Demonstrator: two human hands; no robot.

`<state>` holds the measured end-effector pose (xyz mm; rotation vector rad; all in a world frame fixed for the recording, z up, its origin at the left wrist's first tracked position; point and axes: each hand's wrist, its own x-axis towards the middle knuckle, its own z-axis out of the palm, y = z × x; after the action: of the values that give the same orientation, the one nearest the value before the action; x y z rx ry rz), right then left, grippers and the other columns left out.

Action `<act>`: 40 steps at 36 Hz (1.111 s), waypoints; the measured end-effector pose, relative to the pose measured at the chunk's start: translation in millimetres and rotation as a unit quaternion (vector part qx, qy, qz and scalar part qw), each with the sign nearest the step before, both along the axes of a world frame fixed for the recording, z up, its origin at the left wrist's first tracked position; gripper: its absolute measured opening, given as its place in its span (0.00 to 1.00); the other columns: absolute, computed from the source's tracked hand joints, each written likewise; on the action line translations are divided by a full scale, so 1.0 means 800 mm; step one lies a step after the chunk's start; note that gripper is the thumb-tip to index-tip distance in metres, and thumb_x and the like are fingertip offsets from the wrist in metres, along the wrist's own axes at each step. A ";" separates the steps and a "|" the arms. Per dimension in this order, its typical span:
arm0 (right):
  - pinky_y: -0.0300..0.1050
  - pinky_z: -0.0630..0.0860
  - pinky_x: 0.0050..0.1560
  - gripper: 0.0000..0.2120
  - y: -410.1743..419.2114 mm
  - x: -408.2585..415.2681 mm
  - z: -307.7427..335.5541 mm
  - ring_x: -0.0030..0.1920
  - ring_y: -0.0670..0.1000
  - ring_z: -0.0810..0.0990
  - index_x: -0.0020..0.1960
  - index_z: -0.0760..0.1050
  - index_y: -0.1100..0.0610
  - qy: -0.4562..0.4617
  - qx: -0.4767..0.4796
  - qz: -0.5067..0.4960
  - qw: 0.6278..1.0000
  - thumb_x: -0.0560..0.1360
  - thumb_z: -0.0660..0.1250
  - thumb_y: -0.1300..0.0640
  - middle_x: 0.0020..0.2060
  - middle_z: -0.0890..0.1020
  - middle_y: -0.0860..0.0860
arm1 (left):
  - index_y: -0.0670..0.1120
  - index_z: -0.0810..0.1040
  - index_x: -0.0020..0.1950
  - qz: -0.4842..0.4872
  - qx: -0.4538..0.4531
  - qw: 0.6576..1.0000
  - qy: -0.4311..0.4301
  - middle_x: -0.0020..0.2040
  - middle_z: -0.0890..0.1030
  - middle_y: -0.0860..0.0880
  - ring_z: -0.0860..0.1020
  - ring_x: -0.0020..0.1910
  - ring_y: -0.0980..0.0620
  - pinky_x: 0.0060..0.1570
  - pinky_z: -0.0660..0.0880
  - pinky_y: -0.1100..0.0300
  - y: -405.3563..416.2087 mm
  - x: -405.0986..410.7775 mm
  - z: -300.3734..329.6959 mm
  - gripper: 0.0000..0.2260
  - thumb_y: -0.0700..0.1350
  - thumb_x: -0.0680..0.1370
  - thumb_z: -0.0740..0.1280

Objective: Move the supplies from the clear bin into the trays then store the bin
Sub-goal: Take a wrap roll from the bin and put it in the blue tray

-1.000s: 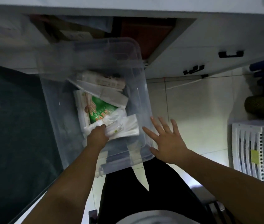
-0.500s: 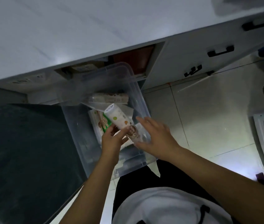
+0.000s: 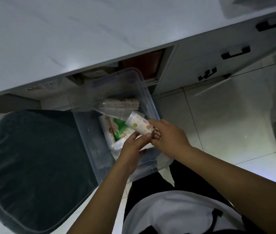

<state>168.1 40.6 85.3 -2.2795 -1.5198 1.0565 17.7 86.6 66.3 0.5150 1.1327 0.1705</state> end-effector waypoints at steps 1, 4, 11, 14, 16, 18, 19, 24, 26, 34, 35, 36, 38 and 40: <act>0.44 0.67 0.43 0.31 0.000 0.003 -0.005 0.53 0.56 0.78 0.72 0.68 0.46 -0.008 -0.010 -0.003 1.000 0.71 0.73 0.50 0.57 0.77 0.51 | 0.52 0.80 0.61 -0.036 -0.006 0.999 -0.010 0.57 0.85 0.51 0.82 0.58 0.54 0.59 0.74 0.52 0.005 -0.003 -0.009 0.16 0.48 0.74 0.73; 0.44 0.68 0.43 0.29 -0.003 0.015 -0.020 0.54 0.56 0.78 0.72 0.67 0.47 -0.032 -0.054 0.002 0.998 0.73 0.72 0.50 0.59 0.76 0.52 | 0.51 0.79 0.63 -0.146 0.019 0.988 0.044 0.59 0.83 0.52 0.79 0.61 0.51 0.58 0.74 0.55 0.035 -0.011 -0.047 0.17 0.47 0.75 0.73; 0.47 0.70 0.46 0.31 -0.033 0.022 -0.059 0.58 0.57 0.73 0.74 0.63 0.50 -0.077 -0.116 0.041 0.989 0.74 0.70 0.54 0.61 0.74 0.55 | 0.48 0.65 0.76 -0.450 0.296 0.742 0.400 0.74 0.65 0.38 0.65 0.72 0.37 0.69 0.66 0.45 0.142 -0.031 -0.168 0.33 0.52 0.73 0.72; 0.48 0.70 0.50 0.31 -0.046 0.022 -0.073 0.57 0.57 0.73 0.75 0.62 0.49 -0.093 -0.131 0.049 0.986 0.74 0.69 0.56 0.62 0.74 0.54 | 0.54 0.58 0.79 -0.525 0.303 0.691 0.395 0.80 0.55 0.43 0.57 0.76 0.37 0.71 0.59 0.42 0.186 -0.018 -0.207 0.37 0.55 0.74 0.71; 0.51 0.71 0.58 0.31 -0.054 0.021 -0.078 0.57 0.56 0.75 0.74 0.64 0.48 -0.104 -0.133 0.038 0.985 0.73 0.70 0.56 0.62 0.76 0.52 | 0.56 0.55 0.80 -0.558 0.301 0.662 0.400 0.81 0.52 0.46 0.55 0.77 0.40 0.72 0.59 0.44 0.211 -0.003 -0.230 0.37 0.53 0.75 0.71; 0.54 0.72 0.62 0.31 -0.060 0.021 -0.081 0.58 0.55 0.77 0.73 0.66 0.48 -0.104 -0.133 0.012 0.986 0.73 0.73 0.55 0.62 0.78 0.52 | 0.55 0.57 0.79 -0.554 0.357 0.629 0.413 0.80 0.56 0.46 0.57 0.76 0.41 0.71 0.62 0.47 0.231 0.013 -0.247 0.37 0.51 0.74 0.71; 0.54 0.74 0.62 0.31 -0.062 0.021 -0.081 0.58 0.54 0.78 0.73 0.67 0.49 -0.098 -0.132 -0.001 0.986 0.73 0.73 0.54 0.61 0.78 0.52 | 0.54 0.59 0.78 -0.543 0.395 0.618 0.408 0.79 0.59 0.45 0.60 0.75 0.41 0.69 0.64 0.48 0.238 0.019 -0.254 0.36 0.49 0.74 0.71; 0.51 0.78 0.56 0.29 -0.067 0.018 -0.077 0.56 0.55 0.79 0.72 0.70 0.53 -0.079 -0.108 -0.032 0.990 0.73 0.74 0.55 0.60 0.80 0.53 | 0.50 0.63 0.77 -0.586 0.451 0.547 0.392 0.73 0.67 0.40 0.64 0.72 0.38 0.70 0.63 0.46 0.252 0.038 -0.280 0.31 0.46 0.75 0.69; 0.53 0.78 0.55 0.29 -0.068 0.017 -0.077 0.55 0.56 0.79 0.72 0.71 0.53 -0.084 -0.099 -0.023 0.991 0.73 0.74 0.58 0.59 0.80 0.54 | 0.50 0.65 0.76 -0.601 0.444 0.529 0.403 0.73 0.67 0.40 0.64 0.73 0.38 0.71 0.60 0.44 0.251 0.040 -0.287 0.27 0.44 0.77 0.66; 0.43 0.71 0.61 0.32 -0.063 0.026 -0.081 0.63 0.50 0.73 0.79 0.57 0.44 -0.082 -0.143 0.014 0.986 0.79 0.66 0.52 0.68 0.72 0.48 | 0.47 0.69 0.70 -0.650 0.438 0.455 0.423 0.71 0.67 0.39 0.69 0.65 0.37 0.64 0.66 0.41 0.229 0.028 -0.278 0.16 0.46 0.82 0.58; 0.43 0.71 0.60 0.32 -0.062 0.027 -0.082 0.62 0.51 0.73 0.78 0.57 0.45 -0.078 -0.144 0.016 0.986 0.78 0.66 0.52 0.68 0.73 0.48 | 0.48 0.69 0.70 -0.653 0.438 0.458 0.416 0.68 0.68 0.40 0.71 0.64 0.38 0.64 0.66 0.42 0.224 0.025 -0.273 0.16 0.46 0.82 0.58; 0.44 0.72 0.58 0.32 -0.062 0.029 -0.082 0.61 0.51 0.74 0.78 0.58 0.45 -0.075 -0.145 0.019 0.986 0.78 0.67 0.53 0.67 0.73 0.49 | 0.48 0.69 0.69 -0.651 0.439 0.467 0.407 0.65 0.70 0.40 0.72 0.62 0.39 0.63 0.67 0.42 0.220 0.020 -0.267 0.16 0.46 0.82 0.59; 0.44 0.72 0.52 0.31 -0.062 0.031 -0.085 0.59 0.53 0.74 0.77 0.60 0.45 -0.067 -0.145 0.017 0.987 0.77 0.67 0.54 0.65 0.74 0.50 | 0.48 0.71 0.66 -0.612 0.446 0.529 0.383 0.59 0.72 0.40 0.75 0.57 0.39 0.57 0.71 0.45 0.209 0.009 -0.251 0.14 0.46 0.81 0.61; 0.44 0.71 0.47 0.29 -0.062 0.037 -0.087 0.56 0.54 0.75 0.74 0.64 0.46 -0.032 -0.141 -0.015 0.989 0.75 0.69 0.55 0.60 0.75 0.51 | 0.44 0.73 0.61 -0.525 0.451 0.634 0.345 0.53 0.74 0.38 0.76 0.52 0.37 0.47 0.73 0.48 0.195 -0.005 -0.230 0.13 0.45 0.78 0.65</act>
<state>197.4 -8.7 16.0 -2.5349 -1.4327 1.2734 13.5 242.4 -118.0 2.2268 1.2225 -0.5905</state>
